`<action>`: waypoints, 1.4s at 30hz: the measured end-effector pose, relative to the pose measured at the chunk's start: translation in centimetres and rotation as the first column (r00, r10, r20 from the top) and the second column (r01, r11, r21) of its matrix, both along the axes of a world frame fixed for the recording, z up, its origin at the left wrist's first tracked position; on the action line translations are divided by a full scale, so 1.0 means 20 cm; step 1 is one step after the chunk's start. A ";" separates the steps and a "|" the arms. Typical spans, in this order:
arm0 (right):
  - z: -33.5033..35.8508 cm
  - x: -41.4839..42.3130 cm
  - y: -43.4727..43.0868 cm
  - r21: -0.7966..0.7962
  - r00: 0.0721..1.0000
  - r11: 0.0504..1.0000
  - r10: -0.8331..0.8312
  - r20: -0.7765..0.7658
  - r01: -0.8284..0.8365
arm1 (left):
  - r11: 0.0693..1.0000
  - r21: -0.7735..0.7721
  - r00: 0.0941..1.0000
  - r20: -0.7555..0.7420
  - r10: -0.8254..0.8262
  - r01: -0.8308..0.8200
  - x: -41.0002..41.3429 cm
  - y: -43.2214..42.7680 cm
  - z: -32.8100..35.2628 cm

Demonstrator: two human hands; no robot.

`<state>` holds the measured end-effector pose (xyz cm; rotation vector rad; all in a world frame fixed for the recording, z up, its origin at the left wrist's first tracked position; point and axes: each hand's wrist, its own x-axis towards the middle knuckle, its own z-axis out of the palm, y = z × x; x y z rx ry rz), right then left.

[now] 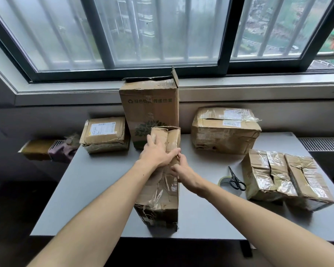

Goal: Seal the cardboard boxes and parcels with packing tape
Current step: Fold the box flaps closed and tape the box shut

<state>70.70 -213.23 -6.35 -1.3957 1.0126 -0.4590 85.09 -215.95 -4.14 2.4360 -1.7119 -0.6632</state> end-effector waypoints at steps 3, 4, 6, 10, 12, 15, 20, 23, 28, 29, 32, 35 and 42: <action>-0.02 -0.04 -0.02 0.051 0.993 0.992 -0.114 0.040 0.112 | 0.997 0.043 0.998 0.009 0.064 -0.064 -0.02 0.02 0.01; -0.02 -0.04 -0.02 0.060 0.989 0.989 -0.141 0.052 0.137 | 0.996 0.049 0.997 0.018 0.075 -0.076 -0.03 0.02 0.02; -0.01 -0.06 -0.03 0.074 0.978 0.978 -0.199 0.056 0.195 | 0.993 0.071 0.995 0.030 0.095 -0.097 -0.06 0.03 0.03; 0.00 -0.09 -0.04 0.055 0.977 0.976 -0.210 0.018 0.209 | 0.990 0.090 0.994 0.016 0.112 -0.113 -0.07 0.02 0.04; -0.01 -0.09 -0.04 0.024 0.974 0.974 -0.226 -0.015 0.226 | 0.995 0.032 0.995 0.018 0.094 -0.095 -0.07 0.03 0.04; 0.00 -0.09 -0.08 -0.173 0.954 0.952 -0.276 -0.119 0.254 | 0.999 -0.050 1.000 0.000 0.013 -0.013 -0.07 0.04 0.04; 0.07 -0.14 -0.16 -0.648 0.905 0.759 -0.318 -0.282 0.064 | 0.975 -0.050 0.975 -0.034 -0.220 0.219 -0.04 0.05 0.07; 0.11 -0.17 -0.21 -0.653 0.813 0.717 -0.215 -0.541 -0.245 | 0.937 0.002 0.937 -0.021 -0.350 0.350 -0.01 0.05 0.08; 0.12 -0.14 -0.24 -0.683 0.728 0.698 -0.351 -0.589 -0.216 | 0.879 0.012 0.876 0.075 -0.477 0.477 0.00 0.06 0.09; 0.13 -0.13 -0.24 -0.674 0.682 0.702 -0.378 -0.627 -0.231 | 0.874 0.008 0.870 0.083 -0.485 0.486 -0.01 0.06 0.09; 0.13 -0.11 -0.22 -0.630 0.507 0.664 -0.412 -0.757 -0.403 | 0.870 0.004 0.866 0.088 -0.492 0.493 -0.01 0.07 0.08; 0.17 -0.11 -0.26 -0.538 0.446 0.712 -0.341 -0.827 -0.452 | 0.871 0.037 0.866 0.103 -0.490 0.489 0.00 0.07 0.09; 0.26 -0.17 -0.41 -0.461 0.408 0.339 -0.217 -0.887 -0.820 | 0.866 0.044 0.862 0.087 -0.500 0.498 0.03 0.09 0.10</action>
